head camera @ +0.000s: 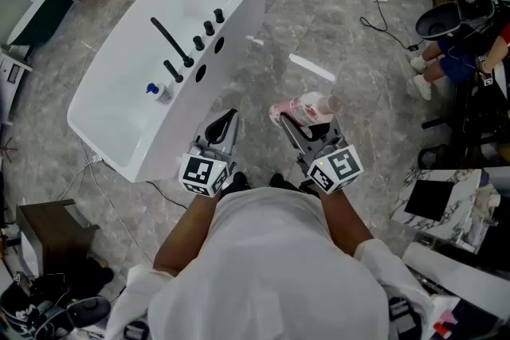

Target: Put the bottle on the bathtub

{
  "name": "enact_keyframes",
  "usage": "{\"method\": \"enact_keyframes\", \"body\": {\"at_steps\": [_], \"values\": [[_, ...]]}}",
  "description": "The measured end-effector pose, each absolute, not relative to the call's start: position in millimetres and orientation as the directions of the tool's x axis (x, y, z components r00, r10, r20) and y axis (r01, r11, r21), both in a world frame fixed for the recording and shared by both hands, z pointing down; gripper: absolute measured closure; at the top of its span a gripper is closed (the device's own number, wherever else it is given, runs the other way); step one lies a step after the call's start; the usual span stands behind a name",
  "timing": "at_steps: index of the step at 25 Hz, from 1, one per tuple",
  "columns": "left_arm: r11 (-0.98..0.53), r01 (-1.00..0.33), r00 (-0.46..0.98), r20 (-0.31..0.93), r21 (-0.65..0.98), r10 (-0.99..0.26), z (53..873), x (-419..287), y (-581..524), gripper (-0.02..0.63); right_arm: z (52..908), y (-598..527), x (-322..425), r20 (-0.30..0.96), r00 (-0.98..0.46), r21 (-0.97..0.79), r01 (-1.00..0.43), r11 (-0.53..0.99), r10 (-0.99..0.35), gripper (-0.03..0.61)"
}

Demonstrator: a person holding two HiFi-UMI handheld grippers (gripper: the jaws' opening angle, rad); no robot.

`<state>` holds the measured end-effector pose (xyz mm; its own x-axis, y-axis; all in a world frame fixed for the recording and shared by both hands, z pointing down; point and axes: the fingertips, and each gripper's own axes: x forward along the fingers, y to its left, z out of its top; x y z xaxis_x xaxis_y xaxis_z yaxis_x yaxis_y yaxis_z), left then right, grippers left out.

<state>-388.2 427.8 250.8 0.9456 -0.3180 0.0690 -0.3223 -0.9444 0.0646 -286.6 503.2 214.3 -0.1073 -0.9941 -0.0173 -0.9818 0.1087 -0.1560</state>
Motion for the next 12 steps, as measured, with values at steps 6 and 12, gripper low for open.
{"method": "enact_keyframes", "body": {"at_steps": [6,12], "values": [[-0.945,-0.319,0.946,0.081,0.069,-0.314,252.2,-388.2,428.3,0.597,209.1,503.8,-286.9,-0.013,-0.128,-0.146,-0.981,0.128,-0.992,0.356],[-0.947,-0.315,0.947,0.090,0.070,-0.308,252.0,-387.3,430.5,0.597,203.9,510.4,-276.4,-0.017,-0.136,-0.140,-0.981,0.137,-0.991,0.356]]}}
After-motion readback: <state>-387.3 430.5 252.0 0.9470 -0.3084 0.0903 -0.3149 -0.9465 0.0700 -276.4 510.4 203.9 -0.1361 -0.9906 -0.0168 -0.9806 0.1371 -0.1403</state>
